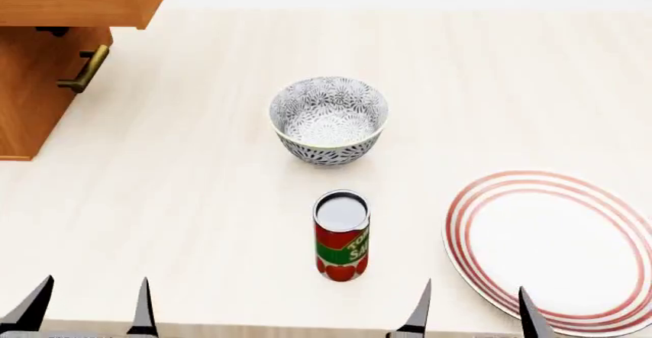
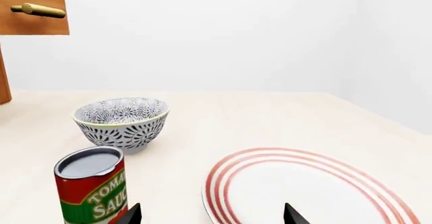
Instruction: Put the bowl on the plate.
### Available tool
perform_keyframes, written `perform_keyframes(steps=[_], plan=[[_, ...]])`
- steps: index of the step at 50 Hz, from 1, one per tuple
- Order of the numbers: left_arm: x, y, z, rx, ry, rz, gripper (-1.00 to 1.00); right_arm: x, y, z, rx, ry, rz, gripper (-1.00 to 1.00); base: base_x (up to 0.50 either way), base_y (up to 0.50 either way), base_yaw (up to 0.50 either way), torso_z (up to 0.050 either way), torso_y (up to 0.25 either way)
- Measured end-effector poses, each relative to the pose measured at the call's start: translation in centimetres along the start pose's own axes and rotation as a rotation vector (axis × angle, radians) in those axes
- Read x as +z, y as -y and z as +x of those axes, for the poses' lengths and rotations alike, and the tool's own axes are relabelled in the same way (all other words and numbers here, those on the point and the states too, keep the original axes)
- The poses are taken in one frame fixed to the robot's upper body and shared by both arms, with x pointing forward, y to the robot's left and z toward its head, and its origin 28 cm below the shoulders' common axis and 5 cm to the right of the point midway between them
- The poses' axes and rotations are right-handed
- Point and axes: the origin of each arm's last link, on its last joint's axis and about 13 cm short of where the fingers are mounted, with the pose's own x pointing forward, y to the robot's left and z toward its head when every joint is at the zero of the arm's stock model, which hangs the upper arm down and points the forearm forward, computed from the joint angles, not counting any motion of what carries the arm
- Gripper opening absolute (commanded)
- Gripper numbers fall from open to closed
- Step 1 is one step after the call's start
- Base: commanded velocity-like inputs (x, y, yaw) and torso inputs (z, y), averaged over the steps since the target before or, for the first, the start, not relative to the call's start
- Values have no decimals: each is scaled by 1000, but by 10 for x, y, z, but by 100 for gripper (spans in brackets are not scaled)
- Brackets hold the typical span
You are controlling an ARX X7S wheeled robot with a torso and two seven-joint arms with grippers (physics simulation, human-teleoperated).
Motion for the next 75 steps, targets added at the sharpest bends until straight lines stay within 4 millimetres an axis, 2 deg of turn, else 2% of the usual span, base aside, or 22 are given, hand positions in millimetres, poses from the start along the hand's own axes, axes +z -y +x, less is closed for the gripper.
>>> perform_keyframes(steps=[27, 75], plan=[[5, -1, 3, 5, 22, -2, 100, 11, 9, -1, -2, 40, 6, 100, 49, 0, 0, 0, 0], [5, -4, 2, 10, 30, -9, 100, 19, 12, -3, 19, 56, 49, 100, 221, 0, 0, 0, 0]])
